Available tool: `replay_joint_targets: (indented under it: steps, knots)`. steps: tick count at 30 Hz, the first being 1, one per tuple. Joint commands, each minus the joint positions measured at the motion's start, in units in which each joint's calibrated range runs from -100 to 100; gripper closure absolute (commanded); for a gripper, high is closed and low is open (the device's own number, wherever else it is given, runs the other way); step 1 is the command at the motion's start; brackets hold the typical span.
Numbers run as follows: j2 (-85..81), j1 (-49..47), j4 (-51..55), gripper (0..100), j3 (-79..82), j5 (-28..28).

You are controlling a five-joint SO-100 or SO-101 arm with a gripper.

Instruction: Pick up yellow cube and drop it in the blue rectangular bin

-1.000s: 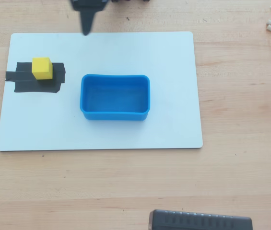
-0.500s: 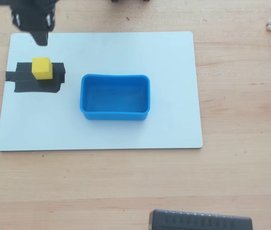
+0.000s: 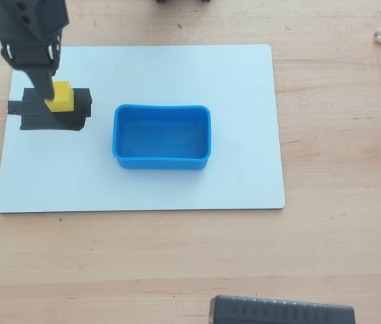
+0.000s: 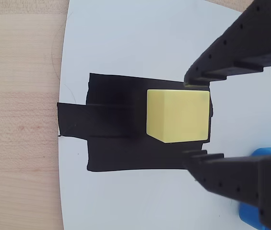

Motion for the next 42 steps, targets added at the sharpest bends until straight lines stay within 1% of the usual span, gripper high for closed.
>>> replay_joint_targets:
  steps: [1,14,33,36,39,42]
  knots:
    - [0.1,1.63,-0.3,67,-5.22,-0.39]
    - [1.21,0.77,-0.54,66,-2.04,-0.68]
    - [2.23,-1.11,-9.46,68,10.05,-2.0]
    - [2.51,-1.11,-9.87,71,10.14,-1.86]
    - [2.51,-1.11,-10.04,76,10.05,-1.86]
    - [2.61,-1.37,-9.79,87,9.78,-2.1]
